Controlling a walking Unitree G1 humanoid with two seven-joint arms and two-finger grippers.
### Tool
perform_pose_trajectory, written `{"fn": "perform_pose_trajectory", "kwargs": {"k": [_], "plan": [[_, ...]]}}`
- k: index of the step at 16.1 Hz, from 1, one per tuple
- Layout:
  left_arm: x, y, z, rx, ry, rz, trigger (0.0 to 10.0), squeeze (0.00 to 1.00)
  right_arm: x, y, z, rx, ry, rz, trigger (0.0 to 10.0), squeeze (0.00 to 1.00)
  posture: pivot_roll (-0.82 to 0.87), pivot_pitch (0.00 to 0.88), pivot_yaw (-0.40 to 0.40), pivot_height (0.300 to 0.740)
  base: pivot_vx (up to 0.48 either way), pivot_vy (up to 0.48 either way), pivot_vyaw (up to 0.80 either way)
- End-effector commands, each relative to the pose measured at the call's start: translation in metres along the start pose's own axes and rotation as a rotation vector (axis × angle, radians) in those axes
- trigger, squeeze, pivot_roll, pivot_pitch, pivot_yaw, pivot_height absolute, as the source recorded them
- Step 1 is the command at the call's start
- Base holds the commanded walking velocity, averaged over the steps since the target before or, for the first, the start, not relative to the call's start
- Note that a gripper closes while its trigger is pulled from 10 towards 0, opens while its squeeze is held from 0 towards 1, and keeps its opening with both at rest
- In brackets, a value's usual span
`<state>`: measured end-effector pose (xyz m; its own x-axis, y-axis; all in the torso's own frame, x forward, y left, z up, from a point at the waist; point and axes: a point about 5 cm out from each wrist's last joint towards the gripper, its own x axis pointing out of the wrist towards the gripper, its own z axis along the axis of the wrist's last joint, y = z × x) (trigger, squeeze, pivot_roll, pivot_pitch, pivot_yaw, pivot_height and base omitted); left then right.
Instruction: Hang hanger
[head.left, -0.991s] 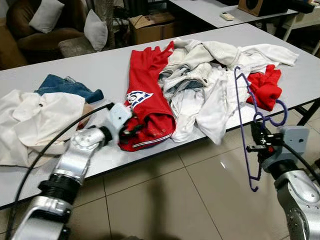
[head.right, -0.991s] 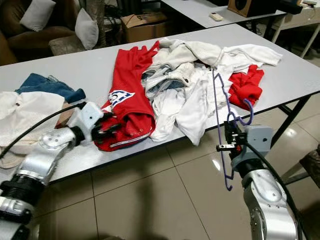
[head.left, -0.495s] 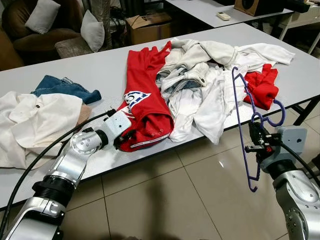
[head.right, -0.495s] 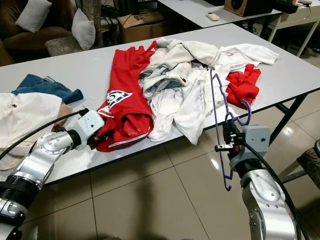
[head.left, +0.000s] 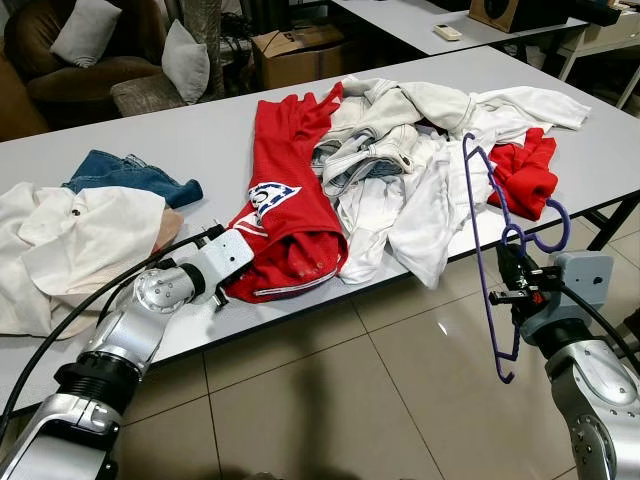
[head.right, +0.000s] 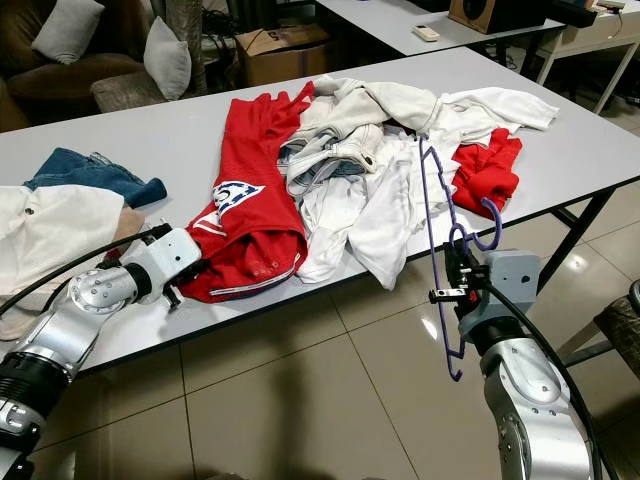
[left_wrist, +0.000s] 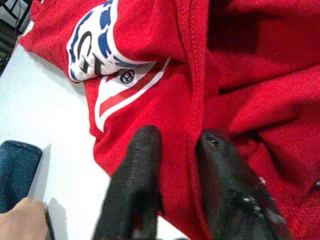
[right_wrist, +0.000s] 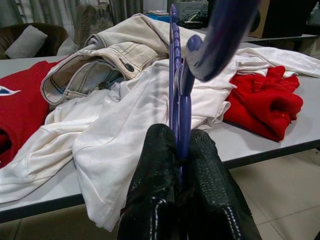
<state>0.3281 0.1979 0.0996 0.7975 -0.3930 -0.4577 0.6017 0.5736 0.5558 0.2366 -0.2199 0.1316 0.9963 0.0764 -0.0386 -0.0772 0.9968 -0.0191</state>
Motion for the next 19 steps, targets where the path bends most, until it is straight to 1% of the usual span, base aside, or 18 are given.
{"fn": "perform_pose_trajectory", "kwargs": {"k": [1,4,6,7,9,10,11,12,13,14,16,17,19], "plan": [[-0.002,0.005,-0.003,0.015,0.021,0.006,0.0,0.00,0.002,0.004,0.004,-0.006,-0.016,0.018,10.0,0.00,-0.18,0.000,0.064,0.740,0.000,0.000,0.00],[-0.001,0.005,-0.002,-0.005,0.011,0.027,0.0,0.00,0.004,0.004,0.004,-0.006,-0.016,0.024,10.0,0.00,-0.17,0.000,0.052,0.740,0.000,0.000,0.00],[-0.001,0.005,-0.002,-0.009,0.012,0.031,0.0,0.00,0.005,0.005,0.005,0.009,-0.024,0.049,10.0,0.00,-0.17,0.000,0.048,0.740,0.000,0.000,0.00],[-0.002,0.007,0.000,-0.026,-0.008,0.060,0.0,0.00,0.003,0.011,0.009,0.026,-0.039,0.135,10.0,0.00,-0.17,0.000,0.047,0.740,0.000,0.000,0.00],[-0.002,0.011,0.004,-0.057,-0.037,0.083,0.0,0.00,-0.002,0.018,0.012,0.047,-0.030,0.262,10.0,0.00,-0.17,0.000,0.046,0.740,0.000,0.000,0.00],[-0.002,0.016,0.008,-0.086,-0.066,0.103,0.0,0.00,-0.008,0.025,0.014,0.059,-0.010,0.382,10.0,0.00,-0.17,0.000,0.048,0.740,0.000,0.000,0.00],[-0.002,0.017,0.010,-0.095,-0.077,0.110,0.0,0.00,-0.011,0.027,0.014,0.060,-0.001,0.422,10.0,0.00,-0.17,0.000,0.048,0.740,0.000,0.000,0.00],[-0.002,0.022,0.017,-0.120,-0.113,0.137,0.0,0.00,-0.021,0.033,0.012,0.077,0.045,0.544,10.0,0.00,-0.18,0.000,0.047,0.740,0.000,0.000,0.00],[-0.003,0.027,0.022,-0.135,-0.143,0.164,0.0,0.00,-0.027,0.035,0.008,0.098,0.088,0.618,10.0,0.00,-0.18,0.000,0.045,0.740,0.000,0.000,0.00],[-0.004,0.028,0.023,-0.138,-0.151,0.171,0.0,0.00,-0.029,0.036,0.007,0.104,0.100,0.634,10.0,0.00,-0.18,0.000,0.045,0.740,0.000,0.000,0.00],[-0.014,0.039,0.038,-0.157,-0.235,0.219,0.0,0.00,-0.036,0.047,-0.005,0.143,0.205,0.755,10.0,0.00,-0.17,0.000,0.043,0.740,0.000,0.000,0.00],[-0.019,0.042,0.044,-0.159,-0.278,0.230,0.0,0.00,-0.037,0.053,-0.008,0.158,0.237,0.795,10.0,0.00,-0.17,0.000,0.041,0.740,0.000,0.000,0.00],[-0.023,0.042,0.051,-0.161,-0.318,0.227,0.0,0.00,-0.036,0.055,-0.010,0.169,0.257,0.808,10.0,0.00,-0.16,0.000,0.039,0.740,0.000,0.000,0.00]]}}
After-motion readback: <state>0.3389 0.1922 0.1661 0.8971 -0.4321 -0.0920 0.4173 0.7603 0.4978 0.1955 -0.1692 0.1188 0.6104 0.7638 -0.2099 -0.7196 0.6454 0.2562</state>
